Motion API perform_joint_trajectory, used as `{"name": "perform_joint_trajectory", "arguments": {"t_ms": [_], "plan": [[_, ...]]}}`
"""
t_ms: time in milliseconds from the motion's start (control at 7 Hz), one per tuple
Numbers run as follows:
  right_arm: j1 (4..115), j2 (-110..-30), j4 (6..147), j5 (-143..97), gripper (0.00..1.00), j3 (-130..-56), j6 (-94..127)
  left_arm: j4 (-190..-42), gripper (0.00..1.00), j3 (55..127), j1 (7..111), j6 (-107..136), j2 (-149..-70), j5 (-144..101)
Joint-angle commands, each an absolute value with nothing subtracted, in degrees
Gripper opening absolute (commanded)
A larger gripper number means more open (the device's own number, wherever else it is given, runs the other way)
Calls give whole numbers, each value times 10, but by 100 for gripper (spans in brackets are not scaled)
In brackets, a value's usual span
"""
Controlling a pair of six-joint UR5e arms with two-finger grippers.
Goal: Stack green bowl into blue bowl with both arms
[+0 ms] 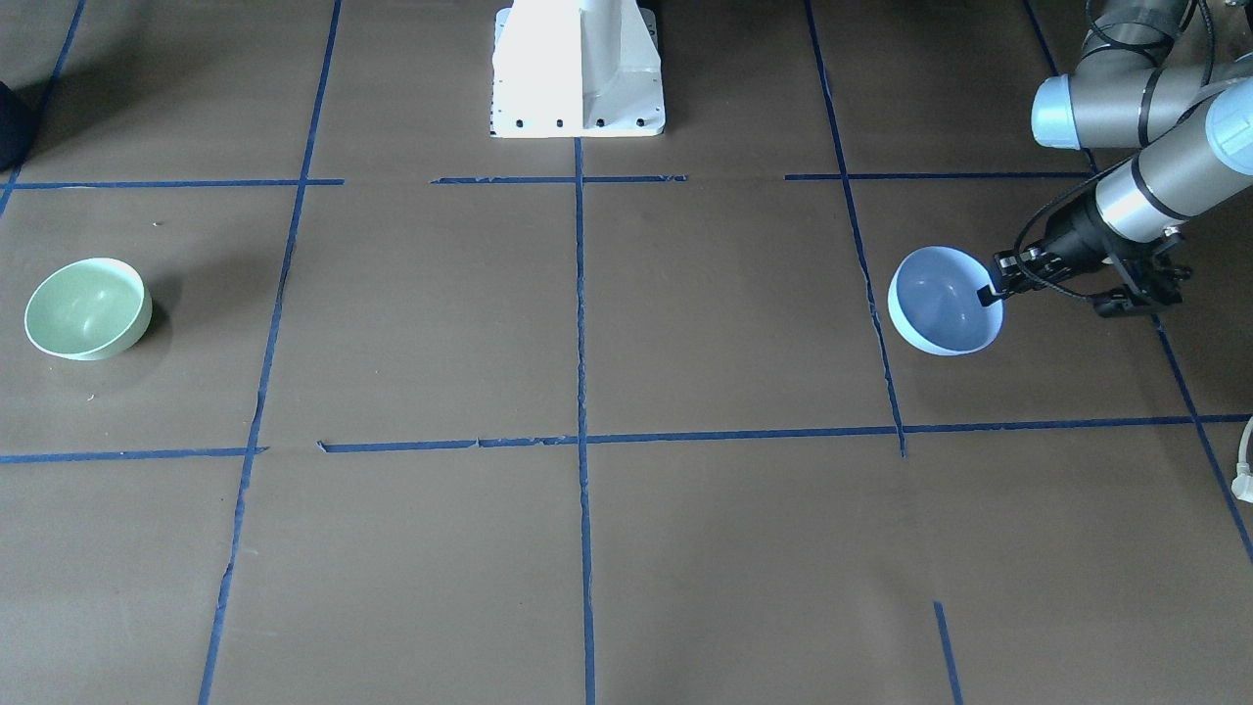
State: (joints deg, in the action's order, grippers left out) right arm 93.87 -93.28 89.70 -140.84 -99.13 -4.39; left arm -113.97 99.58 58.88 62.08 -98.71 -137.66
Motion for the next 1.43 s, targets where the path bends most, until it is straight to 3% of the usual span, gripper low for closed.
{"name": "perform_joint_trajectory", "arguments": {"t_ms": [0, 429, 714, 1000, 1143, 1286], "plan": [[939, -935, 896, -1411, 100, -991, -41, -1093, 0, 1008, 518, 790, -1106, -1335], [939, -936, 897, -1411, 100, -990, -42, -1016, 0, 991, 339, 885, -1221, -1158], [939, -936, 897, -1412, 100, -989, -41, -1019, 0, 940, 304, 927, -1273, -1135], [939, -935, 897, -1413, 100, -991, -40, -1035, 0, 929, 282, 926, -1276, -1117], [939, -935, 897, -1413, 100, -991, -40, -1038, 6, 926, 280, 925, -1278, -1117], [939, -933, 897, -1412, 100, -991, -40, -1039, 68, 926, 280, 924, -1278, -1117]]}}
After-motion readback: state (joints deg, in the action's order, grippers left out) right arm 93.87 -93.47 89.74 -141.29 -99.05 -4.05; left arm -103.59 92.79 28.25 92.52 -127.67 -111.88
